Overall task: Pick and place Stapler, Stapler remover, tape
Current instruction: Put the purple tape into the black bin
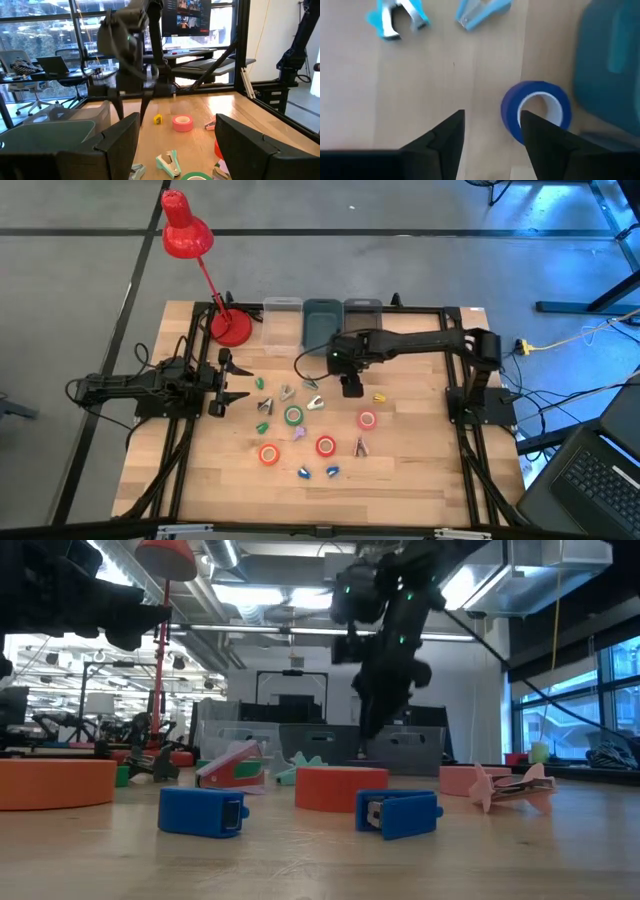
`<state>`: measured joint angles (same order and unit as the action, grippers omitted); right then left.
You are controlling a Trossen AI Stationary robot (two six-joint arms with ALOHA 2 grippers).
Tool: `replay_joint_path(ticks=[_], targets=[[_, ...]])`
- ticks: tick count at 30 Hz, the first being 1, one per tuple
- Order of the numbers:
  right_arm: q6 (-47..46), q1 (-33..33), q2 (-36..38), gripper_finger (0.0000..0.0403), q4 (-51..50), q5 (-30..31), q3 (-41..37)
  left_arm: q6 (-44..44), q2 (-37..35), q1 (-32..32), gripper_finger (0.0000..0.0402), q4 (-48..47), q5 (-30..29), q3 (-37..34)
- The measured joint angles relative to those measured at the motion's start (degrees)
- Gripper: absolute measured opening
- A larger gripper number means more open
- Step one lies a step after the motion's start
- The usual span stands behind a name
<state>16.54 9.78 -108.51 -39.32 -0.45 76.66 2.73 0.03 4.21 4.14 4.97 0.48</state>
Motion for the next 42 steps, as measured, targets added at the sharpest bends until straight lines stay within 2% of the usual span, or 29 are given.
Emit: replay_joint_path(ticks=[9,20,30,38,42], targets=[[2.38,0.13,-5.79,0.0178,3.92,2.63,0.17,0.00,0.07,0.01,0.0248,0.00,-0.10,-0.01],[2.12,0.32,-4.06,0.0171,3.05,4.05,2.30,0.00,0.07,0.02,0.0248,-0.04,-0.17,-0.01],[2.12,2.47,-4.64,0.0171,2.48,3.58,1.66,0.02,0.09,0.02,0.0248,-0.06,-0.22,0.00],[1.92,3.65,-7.74,0.0171,2.28,0.42,1.66,0.01,0.09,-0.01,0.0248,-0.06,-0.22,-0.01],[1.90,3.24,-8.69,0.0169,2.27,0.83,1.78,0.02,0.09,0.01,0.0248,-0.06,-0.22,0.01]])
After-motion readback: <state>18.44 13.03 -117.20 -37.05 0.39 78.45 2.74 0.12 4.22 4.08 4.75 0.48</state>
